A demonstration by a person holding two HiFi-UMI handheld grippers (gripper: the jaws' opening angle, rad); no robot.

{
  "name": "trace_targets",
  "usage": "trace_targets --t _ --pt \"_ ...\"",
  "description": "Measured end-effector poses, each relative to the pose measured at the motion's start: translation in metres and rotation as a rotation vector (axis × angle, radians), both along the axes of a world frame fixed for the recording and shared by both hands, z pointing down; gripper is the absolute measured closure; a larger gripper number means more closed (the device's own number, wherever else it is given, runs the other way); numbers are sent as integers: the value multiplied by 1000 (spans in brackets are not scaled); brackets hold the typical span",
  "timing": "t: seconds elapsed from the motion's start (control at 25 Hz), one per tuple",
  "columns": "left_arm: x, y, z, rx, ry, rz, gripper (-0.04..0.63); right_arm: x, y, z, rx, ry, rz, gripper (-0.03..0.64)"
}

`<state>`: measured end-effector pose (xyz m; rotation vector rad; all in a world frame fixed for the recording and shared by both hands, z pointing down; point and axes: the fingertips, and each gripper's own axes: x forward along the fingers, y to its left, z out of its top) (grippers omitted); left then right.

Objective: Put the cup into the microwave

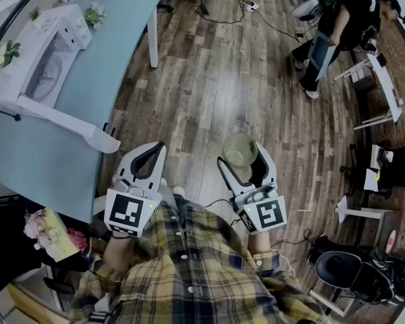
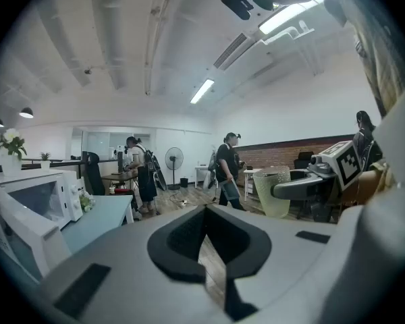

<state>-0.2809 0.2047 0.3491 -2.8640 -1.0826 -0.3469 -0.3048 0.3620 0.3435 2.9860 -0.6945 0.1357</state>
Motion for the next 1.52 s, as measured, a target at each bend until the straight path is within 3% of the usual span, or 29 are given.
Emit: trace_targets --t 0.24,0.48,1.08,1.52 --pt "2 8 5 -5 -16 -16 604 -1 11 3 39 -11 -8 272" --pt "32 6 11 -22 -23 -48 604 27 10 12 50 -23 -17 272" --pt "176 -21 7 -55 -9 -187 604 192 -13 -3 60 3 -129 272" --pt "230 -58 11 -98 -18 -330 604 268 -53 -1 54 -23 -267 272"
